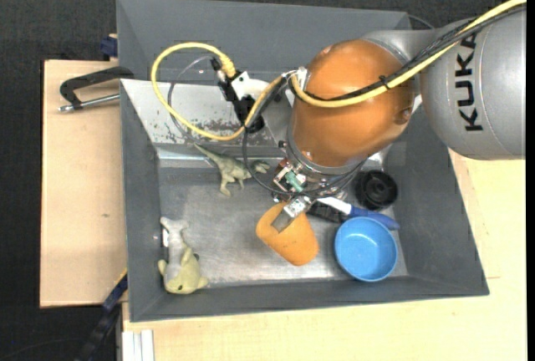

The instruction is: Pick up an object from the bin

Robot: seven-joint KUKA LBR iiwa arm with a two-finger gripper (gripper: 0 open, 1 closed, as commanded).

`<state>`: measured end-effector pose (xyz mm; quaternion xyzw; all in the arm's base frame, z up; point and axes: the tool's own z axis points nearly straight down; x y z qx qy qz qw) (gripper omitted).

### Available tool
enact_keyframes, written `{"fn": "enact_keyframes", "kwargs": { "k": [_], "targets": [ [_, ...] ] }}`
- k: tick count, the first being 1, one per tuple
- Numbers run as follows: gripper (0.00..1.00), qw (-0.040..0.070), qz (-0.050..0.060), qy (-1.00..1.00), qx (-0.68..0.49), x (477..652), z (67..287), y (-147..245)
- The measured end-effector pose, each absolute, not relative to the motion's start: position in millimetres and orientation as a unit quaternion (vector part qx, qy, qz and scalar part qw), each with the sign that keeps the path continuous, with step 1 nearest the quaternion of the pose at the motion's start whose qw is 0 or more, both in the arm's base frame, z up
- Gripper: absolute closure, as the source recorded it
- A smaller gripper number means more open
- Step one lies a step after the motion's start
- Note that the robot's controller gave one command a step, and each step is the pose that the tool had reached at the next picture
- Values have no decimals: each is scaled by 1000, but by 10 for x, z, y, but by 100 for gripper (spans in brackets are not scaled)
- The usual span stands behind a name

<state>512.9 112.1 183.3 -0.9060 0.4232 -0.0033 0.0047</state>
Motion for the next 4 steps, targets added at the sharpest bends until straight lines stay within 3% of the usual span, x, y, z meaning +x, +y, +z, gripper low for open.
{"fn": "enact_keyframes", "kwargs": {
  "k": [1,2,3,4],
  "targets": [
    [100,5,1,342,-940,5217,721,2032],
    [100,5,-2,379,-925,5645,889,2289],
    [100,5,-3,372,-928,5443,1790,2332],
    [100,1,1,161,-987,5520,728,2303]
  ]
}}
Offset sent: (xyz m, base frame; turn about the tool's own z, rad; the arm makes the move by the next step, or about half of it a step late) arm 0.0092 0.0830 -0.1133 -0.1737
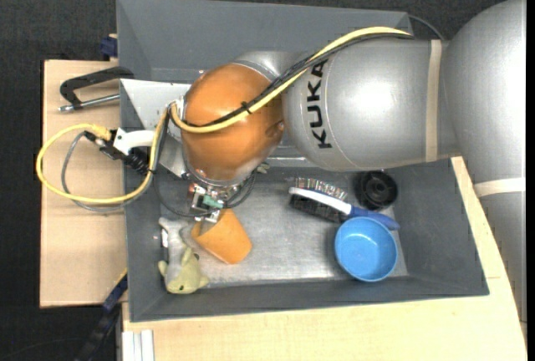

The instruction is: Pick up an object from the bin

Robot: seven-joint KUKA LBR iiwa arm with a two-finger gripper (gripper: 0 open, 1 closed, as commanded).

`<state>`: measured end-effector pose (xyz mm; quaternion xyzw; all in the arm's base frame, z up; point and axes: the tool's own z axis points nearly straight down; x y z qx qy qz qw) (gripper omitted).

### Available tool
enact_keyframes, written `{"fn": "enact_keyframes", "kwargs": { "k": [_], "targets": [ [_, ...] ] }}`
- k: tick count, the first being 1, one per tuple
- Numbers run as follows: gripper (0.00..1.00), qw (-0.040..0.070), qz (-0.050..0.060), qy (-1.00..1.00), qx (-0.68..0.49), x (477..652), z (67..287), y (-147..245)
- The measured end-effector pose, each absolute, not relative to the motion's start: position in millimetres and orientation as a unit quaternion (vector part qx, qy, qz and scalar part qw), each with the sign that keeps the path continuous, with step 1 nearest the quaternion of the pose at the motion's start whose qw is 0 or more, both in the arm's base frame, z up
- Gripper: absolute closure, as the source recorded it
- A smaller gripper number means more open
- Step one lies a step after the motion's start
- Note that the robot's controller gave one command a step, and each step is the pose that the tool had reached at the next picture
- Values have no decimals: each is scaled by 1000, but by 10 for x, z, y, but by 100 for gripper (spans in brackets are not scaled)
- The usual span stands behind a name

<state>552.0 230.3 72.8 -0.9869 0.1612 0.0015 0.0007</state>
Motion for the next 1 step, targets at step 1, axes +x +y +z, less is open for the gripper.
{"fn": "enact_keyframes", "kwargs": {
  "k": [1],
  "targets": [
    [100,-1,2,163,-987,5087,715,1891]
  ]
}}
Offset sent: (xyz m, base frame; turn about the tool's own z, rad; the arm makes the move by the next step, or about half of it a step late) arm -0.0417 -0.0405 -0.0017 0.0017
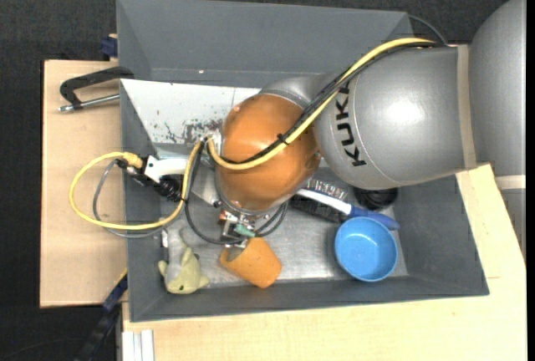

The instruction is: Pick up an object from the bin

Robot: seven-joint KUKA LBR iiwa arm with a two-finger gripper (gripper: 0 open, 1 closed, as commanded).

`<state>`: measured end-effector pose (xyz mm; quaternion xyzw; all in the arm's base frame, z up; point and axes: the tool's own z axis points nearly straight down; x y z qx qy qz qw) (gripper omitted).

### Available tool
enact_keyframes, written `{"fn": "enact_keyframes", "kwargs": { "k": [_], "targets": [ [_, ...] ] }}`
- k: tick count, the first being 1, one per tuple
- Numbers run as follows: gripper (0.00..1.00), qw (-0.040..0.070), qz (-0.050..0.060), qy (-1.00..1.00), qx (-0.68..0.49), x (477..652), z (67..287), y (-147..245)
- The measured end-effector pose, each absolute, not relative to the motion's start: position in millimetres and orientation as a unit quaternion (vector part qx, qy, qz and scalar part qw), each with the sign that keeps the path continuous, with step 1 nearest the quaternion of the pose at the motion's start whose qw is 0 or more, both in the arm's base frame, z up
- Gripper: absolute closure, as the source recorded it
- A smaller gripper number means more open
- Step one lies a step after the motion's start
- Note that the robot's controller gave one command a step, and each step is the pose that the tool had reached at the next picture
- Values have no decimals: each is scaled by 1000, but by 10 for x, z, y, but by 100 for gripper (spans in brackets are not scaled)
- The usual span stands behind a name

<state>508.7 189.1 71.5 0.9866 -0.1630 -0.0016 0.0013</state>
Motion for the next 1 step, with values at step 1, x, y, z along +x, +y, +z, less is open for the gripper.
{"fn": "enact_keyframes", "kwargs": {
  "k": [1],
  "targets": [
    [100,-4,4,-182,983,5283,2045,1860]
  ]
}}
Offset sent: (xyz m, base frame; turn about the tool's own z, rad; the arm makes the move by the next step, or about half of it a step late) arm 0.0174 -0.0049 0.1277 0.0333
